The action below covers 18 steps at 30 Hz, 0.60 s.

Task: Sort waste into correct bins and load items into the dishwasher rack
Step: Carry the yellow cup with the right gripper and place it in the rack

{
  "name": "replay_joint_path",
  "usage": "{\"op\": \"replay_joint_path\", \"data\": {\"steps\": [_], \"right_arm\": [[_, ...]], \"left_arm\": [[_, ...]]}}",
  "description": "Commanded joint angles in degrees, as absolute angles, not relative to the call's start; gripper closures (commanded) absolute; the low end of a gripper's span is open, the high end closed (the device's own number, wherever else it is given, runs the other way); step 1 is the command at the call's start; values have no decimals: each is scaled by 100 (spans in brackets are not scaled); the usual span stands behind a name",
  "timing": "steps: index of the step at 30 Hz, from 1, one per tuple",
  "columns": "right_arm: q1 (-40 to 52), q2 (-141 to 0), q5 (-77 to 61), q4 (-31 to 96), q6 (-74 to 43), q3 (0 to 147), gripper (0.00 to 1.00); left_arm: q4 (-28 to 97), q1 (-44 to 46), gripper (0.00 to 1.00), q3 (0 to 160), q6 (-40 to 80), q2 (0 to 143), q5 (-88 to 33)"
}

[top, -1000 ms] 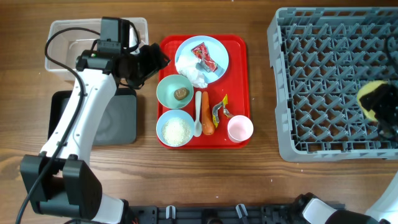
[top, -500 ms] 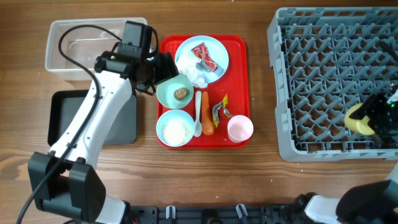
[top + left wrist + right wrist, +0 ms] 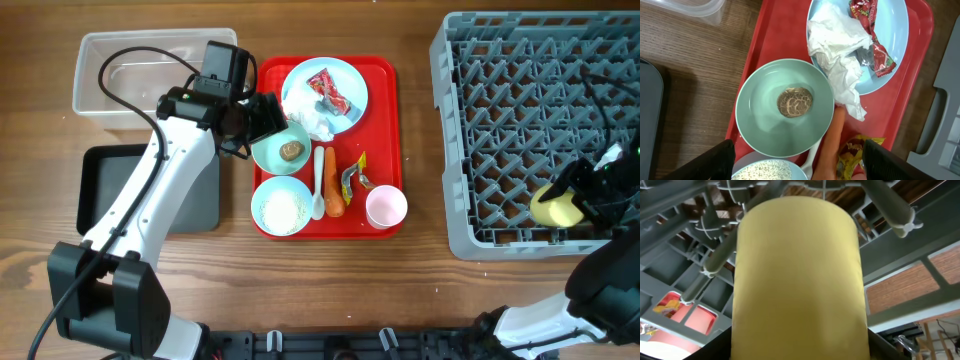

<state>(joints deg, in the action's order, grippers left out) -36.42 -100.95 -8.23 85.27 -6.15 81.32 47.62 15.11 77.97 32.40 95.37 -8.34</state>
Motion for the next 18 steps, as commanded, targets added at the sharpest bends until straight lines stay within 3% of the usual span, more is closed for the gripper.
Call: {"op": "replay_joint_path", "data": {"steps": [1, 7, 10, 18], "right_arm": [[-3618, -10180, -528, 8510, -799, 8003, 54], [-3618, -10180, -480, 8521, -856, 7990, 55], [-3618, -10180, -493, 8624, -862, 7990, 66], [-3618, -10180, -749, 8945, -899, 7990, 66]], "left_arm": [[4786, 1544, 19, 7741, 3173, 9570, -740], [4788, 1555, 19, 7741, 3173, 9570, -738], [4790, 1555, 19, 7741, 3173, 9570, -740], [4814, 1555, 20, 7741, 3173, 9570, -740]]}}
